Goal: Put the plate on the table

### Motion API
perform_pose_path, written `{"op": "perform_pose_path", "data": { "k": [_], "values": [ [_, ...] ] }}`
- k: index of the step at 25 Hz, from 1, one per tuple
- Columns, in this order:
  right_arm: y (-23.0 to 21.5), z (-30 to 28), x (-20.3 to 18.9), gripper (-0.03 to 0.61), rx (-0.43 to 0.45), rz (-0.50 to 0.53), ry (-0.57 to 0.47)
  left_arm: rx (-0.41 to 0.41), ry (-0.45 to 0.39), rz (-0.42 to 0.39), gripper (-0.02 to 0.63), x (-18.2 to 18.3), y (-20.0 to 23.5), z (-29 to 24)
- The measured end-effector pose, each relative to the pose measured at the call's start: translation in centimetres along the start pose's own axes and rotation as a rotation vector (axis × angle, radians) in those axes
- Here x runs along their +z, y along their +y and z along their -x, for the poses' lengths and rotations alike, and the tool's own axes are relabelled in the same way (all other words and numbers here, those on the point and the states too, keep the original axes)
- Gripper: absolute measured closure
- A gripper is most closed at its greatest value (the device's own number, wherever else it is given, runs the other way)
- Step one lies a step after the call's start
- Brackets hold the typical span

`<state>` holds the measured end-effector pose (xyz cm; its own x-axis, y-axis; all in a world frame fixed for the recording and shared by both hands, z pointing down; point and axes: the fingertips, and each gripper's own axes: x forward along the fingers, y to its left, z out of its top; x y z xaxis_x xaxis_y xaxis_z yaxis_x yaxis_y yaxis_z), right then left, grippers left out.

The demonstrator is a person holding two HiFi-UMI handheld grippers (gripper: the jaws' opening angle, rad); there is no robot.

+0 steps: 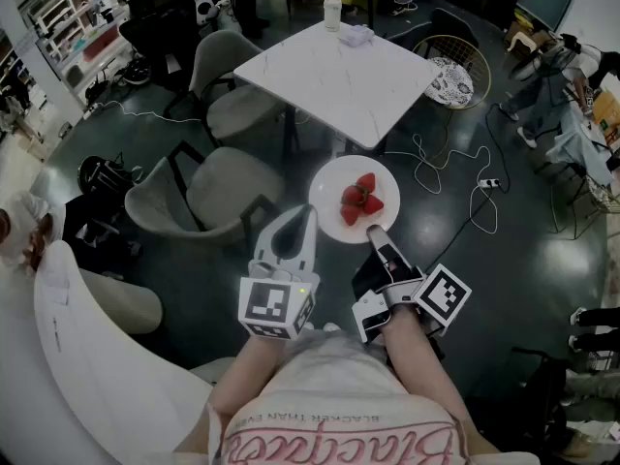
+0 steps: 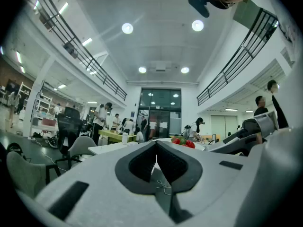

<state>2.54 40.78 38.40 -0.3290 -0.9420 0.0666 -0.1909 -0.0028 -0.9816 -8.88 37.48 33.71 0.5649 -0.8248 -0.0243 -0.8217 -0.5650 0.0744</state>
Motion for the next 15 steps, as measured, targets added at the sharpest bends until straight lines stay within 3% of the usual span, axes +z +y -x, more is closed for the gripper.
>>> {"op": "perform_pose_path", "data": {
  "k": [15],
  "values": [
    [-1.6, -0.9, 1.1, 0.569, 0.012, 0.027, 0.05, 0.038, -0.023, -0.009, 0.607, -1.2, -0.5, -1.0]
  ]
}}
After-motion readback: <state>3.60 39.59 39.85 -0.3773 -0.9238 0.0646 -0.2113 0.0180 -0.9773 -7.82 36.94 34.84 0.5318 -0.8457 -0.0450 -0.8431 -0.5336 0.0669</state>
